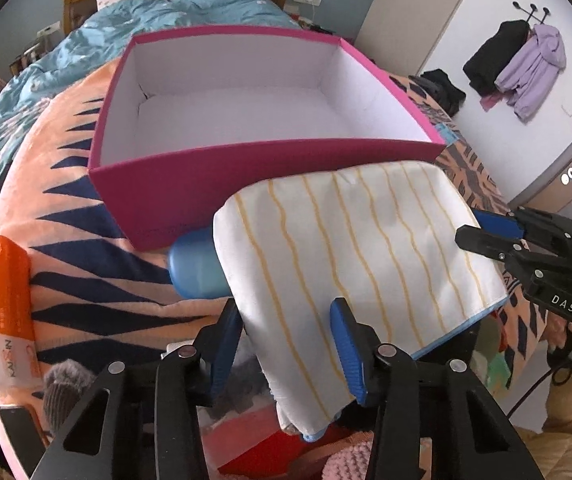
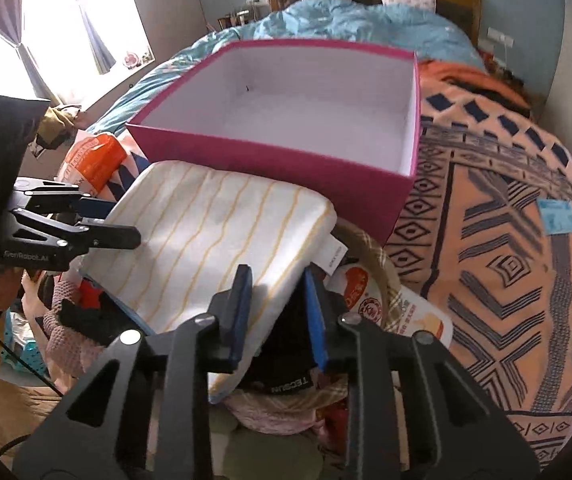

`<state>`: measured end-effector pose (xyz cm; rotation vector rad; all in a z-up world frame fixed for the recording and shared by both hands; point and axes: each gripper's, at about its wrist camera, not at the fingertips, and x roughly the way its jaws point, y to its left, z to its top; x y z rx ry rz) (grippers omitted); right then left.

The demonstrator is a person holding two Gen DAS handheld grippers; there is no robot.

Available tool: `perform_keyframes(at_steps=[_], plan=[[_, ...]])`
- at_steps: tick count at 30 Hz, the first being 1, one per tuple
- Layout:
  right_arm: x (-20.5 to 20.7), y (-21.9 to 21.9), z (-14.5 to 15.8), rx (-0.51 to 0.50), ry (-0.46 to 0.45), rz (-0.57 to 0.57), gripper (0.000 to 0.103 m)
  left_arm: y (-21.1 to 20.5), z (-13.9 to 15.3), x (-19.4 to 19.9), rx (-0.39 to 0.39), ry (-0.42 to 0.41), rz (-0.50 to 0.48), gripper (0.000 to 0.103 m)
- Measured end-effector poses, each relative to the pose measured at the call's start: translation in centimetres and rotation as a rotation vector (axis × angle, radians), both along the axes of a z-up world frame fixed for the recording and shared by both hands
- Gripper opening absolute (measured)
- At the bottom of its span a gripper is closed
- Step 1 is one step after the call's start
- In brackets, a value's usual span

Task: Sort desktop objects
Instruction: 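Carry the striped pouch with the left gripper over the pink box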

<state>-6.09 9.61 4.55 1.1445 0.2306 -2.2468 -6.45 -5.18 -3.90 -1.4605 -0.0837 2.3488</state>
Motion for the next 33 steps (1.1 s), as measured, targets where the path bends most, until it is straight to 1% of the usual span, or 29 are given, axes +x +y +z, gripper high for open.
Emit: perform_keyframes(at_steps=[3, 7, 9, 13, 18, 24, 28, 33], plan=[[0.4, -0.1, 0.7, 0.001, 0.036, -0.001, 0.026, 0.2, 0.8, 0.2, -0.002, 0.031, 0.008, 0.044], [0.7, -0.2, 1.8, -0.010, 0.074, 0.000, 0.024, 0.0, 2.6, 0.6, 0.016, 0.068, 0.018, 0.044], [0.8, 0.0, 2.5, -0.029, 0.090, 0.003, 0.023, -0.2, 3.5, 0.7, 0.017, 0.095, 0.024, 0.044], [0.9, -0.1, 3.8, -0.059, 0.122, 0.011, 0.022, -0.5, 5.2, 0.5, 0.001, 0.130, 0.041, 0.044], [0.5, -0.4, 5.4, -0.084, 0.162, 0.026, 0.022, -1.0, 6.9, 0.1, -0.017, 0.155, 0.053, 0.044], [-0.2, -1.0, 6.8, -0.107, 0.195, 0.044, 0.023, -1.0, 8.5, -0.7, -0.065, 0.171, 0.081, 0.044], [-1.2, -1.5, 7.3, -0.119, 0.206, 0.052, 0.022, -1.1, 9.3, -1.8, -0.097, 0.183, 0.096, 0.044], [-3.3, -2.2, 7.4, -0.126, 0.199, 0.050, 0.022, -1.4, 9.6, -3.8, -0.110, 0.179, 0.111, 0.044]])
